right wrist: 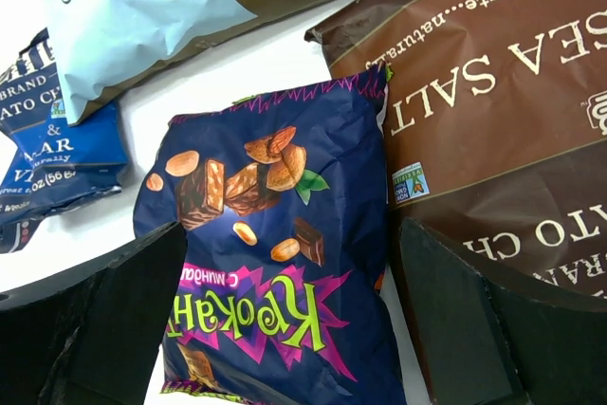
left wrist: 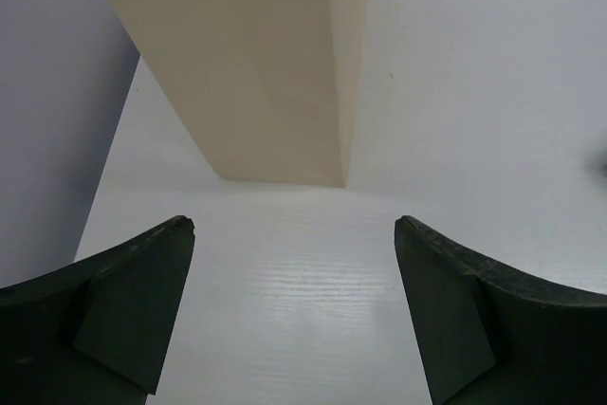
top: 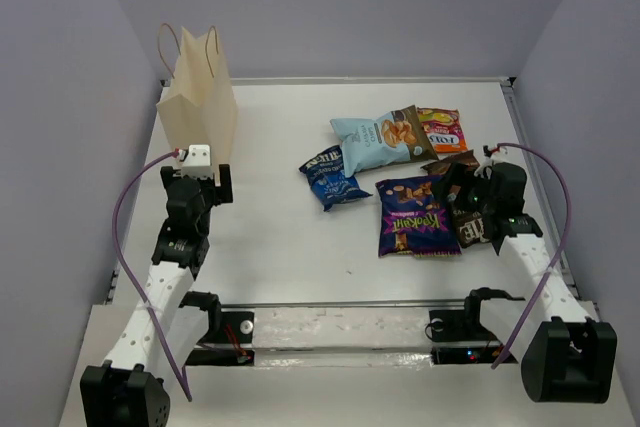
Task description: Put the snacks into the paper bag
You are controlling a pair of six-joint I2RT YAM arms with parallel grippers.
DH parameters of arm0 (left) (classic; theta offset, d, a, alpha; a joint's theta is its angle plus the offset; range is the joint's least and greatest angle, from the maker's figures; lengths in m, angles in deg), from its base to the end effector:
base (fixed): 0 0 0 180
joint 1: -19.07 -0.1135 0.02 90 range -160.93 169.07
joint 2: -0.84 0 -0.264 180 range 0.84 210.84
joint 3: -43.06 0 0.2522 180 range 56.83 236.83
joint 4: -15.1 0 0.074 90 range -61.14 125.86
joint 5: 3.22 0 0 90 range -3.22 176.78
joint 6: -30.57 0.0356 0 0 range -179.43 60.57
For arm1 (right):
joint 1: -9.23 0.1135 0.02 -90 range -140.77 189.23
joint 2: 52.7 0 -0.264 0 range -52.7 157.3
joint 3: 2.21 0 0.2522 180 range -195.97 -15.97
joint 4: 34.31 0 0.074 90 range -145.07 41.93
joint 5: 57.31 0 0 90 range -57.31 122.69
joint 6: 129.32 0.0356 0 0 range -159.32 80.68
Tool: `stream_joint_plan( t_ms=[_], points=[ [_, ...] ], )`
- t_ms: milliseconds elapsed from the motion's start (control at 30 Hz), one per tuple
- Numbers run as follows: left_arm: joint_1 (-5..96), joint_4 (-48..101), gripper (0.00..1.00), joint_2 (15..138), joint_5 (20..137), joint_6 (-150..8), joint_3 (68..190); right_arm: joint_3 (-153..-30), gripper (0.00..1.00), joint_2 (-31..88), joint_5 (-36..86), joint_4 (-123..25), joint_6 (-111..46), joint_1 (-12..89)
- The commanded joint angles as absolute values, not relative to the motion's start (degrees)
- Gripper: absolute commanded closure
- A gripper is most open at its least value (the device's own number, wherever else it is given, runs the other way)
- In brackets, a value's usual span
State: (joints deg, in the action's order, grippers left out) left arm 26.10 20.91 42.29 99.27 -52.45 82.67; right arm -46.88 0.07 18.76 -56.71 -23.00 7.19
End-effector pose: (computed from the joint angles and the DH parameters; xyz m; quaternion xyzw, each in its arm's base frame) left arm 0.1816 -0.0146 0.2657 0.0202 0.7514 0.0816 0.6545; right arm 0.2037 0.0013 0.2331 0.0781 0.8604 0.1657 0.4756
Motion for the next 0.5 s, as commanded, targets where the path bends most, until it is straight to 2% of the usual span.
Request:
stream_joint_plan(
  t_ms=[0, 33, 67, 133, 167, 233, 367, 433, 467],
  points=[
    [25.9, 20.8, 0.01, 40.7, 97.1, -50.2, 85.6, -47.8, 0.01, 0.7, 19.6, -54.1, -22.7, 7.7],
    [25.9, 24.4, 0.01, 39.4, 94.1, -47.9, 88.4, -48.3, 0.01, 0.9, 19.6, -54.1, -22.6, 7.7],
    [26.0, 27.4, 0.01, 38.5, 84.3, -40.2, 90.5, -48.6, 0.01, 1.1, 19.6, -54.3, -22.6, 7.7],
    [25.9, 34.3, 0.01, 35.0, 73.7, -32.8, 95.5, -49.2, 0.01, 1.3, 19.5, -54.6, -22.4, 7.7],
    [26.0, 40.1, 0.05, 33.8, 64.2, -26.1, 101.0, -49.8, 0.01, 1.4, 19.4, -54.7, -22.4, 7.7],
    [26.0, 40.9, 0.11, 32.3, 60.3, -27.2, 108.8, -50.6, 0.01, 1.7, 19.2, -54.8, -22.6, 7.7],
    [26.0, 40.6, 0.15, 41.5, 69.3, -33.8, 126.5, -52.4, 0.01, 2.2, 18.5, -55.2, -23.1, 7.7],
    [26.0, 43.8, 0.15, 48.4, 81.4, -34.8, 135.4, -53.3, 0.01, 2.7, 18.4, -55.2, -23.2, 7.7],
    [26.0, 48.4, 0.16, 55.9, 85.2, -34.9, 144.9, -53.5, 0.01, 2.8, 17.9, -55.1, -23.2, 7.7]
  ],
)
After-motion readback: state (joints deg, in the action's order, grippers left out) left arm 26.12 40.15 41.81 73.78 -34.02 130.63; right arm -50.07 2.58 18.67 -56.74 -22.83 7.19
